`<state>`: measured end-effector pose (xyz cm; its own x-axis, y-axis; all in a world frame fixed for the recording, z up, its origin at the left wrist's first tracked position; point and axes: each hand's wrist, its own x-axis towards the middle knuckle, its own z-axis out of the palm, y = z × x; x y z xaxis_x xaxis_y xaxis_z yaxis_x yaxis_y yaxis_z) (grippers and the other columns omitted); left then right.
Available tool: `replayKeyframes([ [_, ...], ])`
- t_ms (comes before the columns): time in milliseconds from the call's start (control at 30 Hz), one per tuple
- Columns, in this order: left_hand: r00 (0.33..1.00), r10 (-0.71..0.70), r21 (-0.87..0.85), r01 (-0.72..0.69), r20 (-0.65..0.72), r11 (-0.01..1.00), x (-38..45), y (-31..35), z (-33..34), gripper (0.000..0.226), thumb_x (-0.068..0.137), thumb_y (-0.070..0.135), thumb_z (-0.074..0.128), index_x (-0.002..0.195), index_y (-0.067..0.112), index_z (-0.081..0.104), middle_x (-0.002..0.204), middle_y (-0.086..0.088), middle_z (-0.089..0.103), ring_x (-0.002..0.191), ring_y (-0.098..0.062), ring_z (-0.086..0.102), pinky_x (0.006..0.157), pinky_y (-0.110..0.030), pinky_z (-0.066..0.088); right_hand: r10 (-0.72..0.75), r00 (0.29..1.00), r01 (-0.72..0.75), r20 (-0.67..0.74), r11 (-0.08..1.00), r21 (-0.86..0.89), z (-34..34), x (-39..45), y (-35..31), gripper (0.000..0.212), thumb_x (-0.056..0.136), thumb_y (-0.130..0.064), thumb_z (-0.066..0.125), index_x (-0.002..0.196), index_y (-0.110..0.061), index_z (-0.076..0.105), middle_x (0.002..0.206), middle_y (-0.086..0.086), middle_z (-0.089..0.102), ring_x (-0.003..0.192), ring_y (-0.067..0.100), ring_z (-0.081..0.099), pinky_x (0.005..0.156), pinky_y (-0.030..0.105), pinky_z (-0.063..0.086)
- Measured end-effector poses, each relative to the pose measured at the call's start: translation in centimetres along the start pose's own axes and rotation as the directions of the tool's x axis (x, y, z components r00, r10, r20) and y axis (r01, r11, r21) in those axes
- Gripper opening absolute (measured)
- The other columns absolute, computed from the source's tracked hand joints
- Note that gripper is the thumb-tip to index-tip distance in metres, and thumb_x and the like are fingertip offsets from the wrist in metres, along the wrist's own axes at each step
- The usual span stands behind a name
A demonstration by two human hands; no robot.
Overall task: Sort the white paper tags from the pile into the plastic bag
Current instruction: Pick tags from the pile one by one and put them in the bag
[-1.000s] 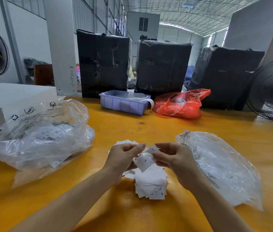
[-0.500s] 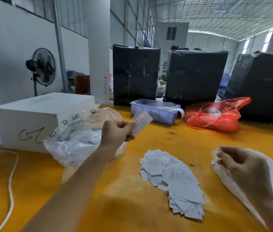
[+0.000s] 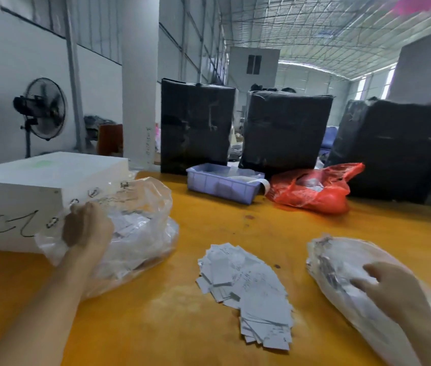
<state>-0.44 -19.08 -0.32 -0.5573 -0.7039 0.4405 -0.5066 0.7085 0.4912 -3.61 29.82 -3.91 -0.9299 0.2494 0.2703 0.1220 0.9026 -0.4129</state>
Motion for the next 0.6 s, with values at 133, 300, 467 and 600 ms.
replayKeyframes([
  [133, 0.963, 0.228, -0.218, -0.255, -0.14, 0.942, -0.6, 2.4, 2.0, 0.029, 0.082, -0.003, 0.056, 0.111, -0.006, 0.06, 0.118, -0.032, 0.049, 0.105, -0.051, 0.047, 0.086, -0.058, 0.045, 0.026, 0.993, -0.015, 0.114, 0.995, -0.098, -0.2, -0.7, 0.0, 0.058, 0.078, -0.034, 0.073, 0.129, -0.014, 0.055, 0.131, 0.004, 0.057, 0.121, 0.02, 0.051, 0.093, 0.026, 0.038],
  [300, 0.796, 0.561, -0.305, -0.605, -0.227, 0.735, -5.3, 7.0, 3.6, 0.022, 0.076, -0.01, 0.063, 0.095, -0.002, 0.069, 0.109, -0.025, 0.061, 0.099, -0.047, 0.057, 0.086, -0.058, 0.048, 0.044, 0.999, -0.042, 0.023, 0.998, -0.053, -0.3, -0.8, 0.4, 0.029, 0.083, -0.013, 0.064, 0.112, -0.015, 0.067, 0.118, 0.004, 0.065, 0.111, 0.018, 0.057, 0.086, 0.024, 0.042],
  [467, 0.634, 0.764, -0.391, -0.737, -0.118, 0.551, -12.4, 9.5, 3.8, 0.025, 0.062, -0.015, 0.076, 0.08, 0.002, 0.073, 0.093, -0.016, 0.069, 0.08, -0.039, 0.066, 0.067, -0.047, 0.056, 0.049, 0.989, -0.014, -0.142, 0.971, 0.239, -0.7, -0.7, 0.8, 0.02, 0.084, -0.001, 0.061, 0.097, -0.007, 0.074, 0.099, 0.008, 0.072, 0.093, 0.018, 0.064, 0.078, 0.022, 0.045],
  [600, 0.569, 0.822, -0.577, -0.672, -0.003, 0.464, -15.5, 10.7, 3.7, 0.023, 0.067, -0.011, 0.077, 0.082, 0.007, 0.074, 0.091, -0.005, 0.071, 0.081, -0.024, 0.067, 0.068, -0.032, 0.056, 0.162, 0.963, 0.037, -0.217, 0.715, 0.698, -2.4, -1.2, -0.8, 0.008, 0.082, 0.0, 0.067, 0.081, -0.005, 0.073, 0.072, 0.009, 0.073, 0.064, 0.017, 0.069, 0.066, 0.029, 0.055],
])
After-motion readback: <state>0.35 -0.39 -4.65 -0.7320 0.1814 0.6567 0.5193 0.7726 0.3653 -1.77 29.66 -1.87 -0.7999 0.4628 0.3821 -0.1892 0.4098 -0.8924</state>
